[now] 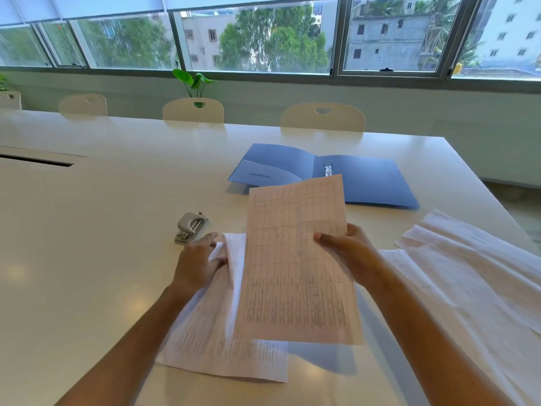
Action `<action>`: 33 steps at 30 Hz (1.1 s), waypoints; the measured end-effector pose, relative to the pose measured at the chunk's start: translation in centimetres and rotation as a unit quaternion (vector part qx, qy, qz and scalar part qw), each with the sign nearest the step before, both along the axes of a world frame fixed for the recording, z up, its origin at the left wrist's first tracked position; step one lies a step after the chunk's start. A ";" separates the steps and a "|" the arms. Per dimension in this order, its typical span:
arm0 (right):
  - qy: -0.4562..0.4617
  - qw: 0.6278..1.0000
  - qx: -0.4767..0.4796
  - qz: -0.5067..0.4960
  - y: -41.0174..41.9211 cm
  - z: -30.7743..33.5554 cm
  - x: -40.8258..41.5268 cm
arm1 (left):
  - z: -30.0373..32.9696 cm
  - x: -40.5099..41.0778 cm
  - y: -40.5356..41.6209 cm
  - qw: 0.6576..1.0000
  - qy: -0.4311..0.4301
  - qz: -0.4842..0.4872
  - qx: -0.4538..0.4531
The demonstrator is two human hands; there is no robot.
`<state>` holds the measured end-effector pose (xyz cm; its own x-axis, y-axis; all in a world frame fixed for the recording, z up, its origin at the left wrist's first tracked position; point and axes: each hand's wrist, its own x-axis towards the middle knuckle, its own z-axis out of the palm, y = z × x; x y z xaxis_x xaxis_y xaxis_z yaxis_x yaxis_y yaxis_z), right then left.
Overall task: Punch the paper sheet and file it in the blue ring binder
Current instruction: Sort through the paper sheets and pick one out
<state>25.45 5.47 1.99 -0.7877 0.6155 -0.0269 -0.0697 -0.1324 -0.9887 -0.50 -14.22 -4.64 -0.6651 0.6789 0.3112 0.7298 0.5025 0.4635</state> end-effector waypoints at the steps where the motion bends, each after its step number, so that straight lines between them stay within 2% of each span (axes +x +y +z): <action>1: 0.003 1.000 -0.005 0.000 0.1 -0.1 0.1 | 0.0 0.3 0.0 1.000 -0.019 0.008 0.012; 5: -0.005 1.000 0.000 0.007 -0.1 -0.8 0.1 | -0.2 1.1 -0.3 0.994 -0.096 0.042 0.037; 8: 0.016 1.000 -0.010 0.015 -0.2 -0.8 0.5 | 0.6 1.4 -0.4 0.974 -0.200 0.080 0.074; 10: 0.034 0.999 -0.022 0.030 -0.2 -0.5 0.6 | 1.6 1.7 -0.5 0.920 -0.349 0.106 0.142; 12: 0.038 0.998 -0.039 0.041 -0.3 -0.5 0.4 | 2.9 2.0 -0.7 0.831 -0.505 0.100 0.209; 14: 0.038 0.996 -0.066 0.052 -0.6 -0.8 0.1 | 3.9 2.4 -0.9 0.768 -0.591 0.064 0.236; 18: 0.027 0.991 -0.115 0.068 -1.9 -1.6 -0.3 | 5.6 3.4 -0.9 0.712 -0.652 -0.042 0.256; 23: 0.013 0.998 -0.069 -0.006 -3.7 -2.4 -1.3 | 7.4 4.7 -0.4 0.620 -0.702 -0.125 0.326; 25: 0.028 0.997 -0.065 -0.038 -4.1 -2.3 -1.5 | 8.1 5.1 0.0 0.619 -0.684 -0.142 0.359; 29: 0.056 0.994 -0.049 -0.078 -4.0 -1.6 -1.4 | 9.3 5.6 0.3 0.692 -0.608 -0.169 0.350; 33: 0.093 0.982 0.083 -0.140 -3.2 0.5 -1.0 | 10.9 6.0 0.5 0.750 -0.553 -0.214 0.292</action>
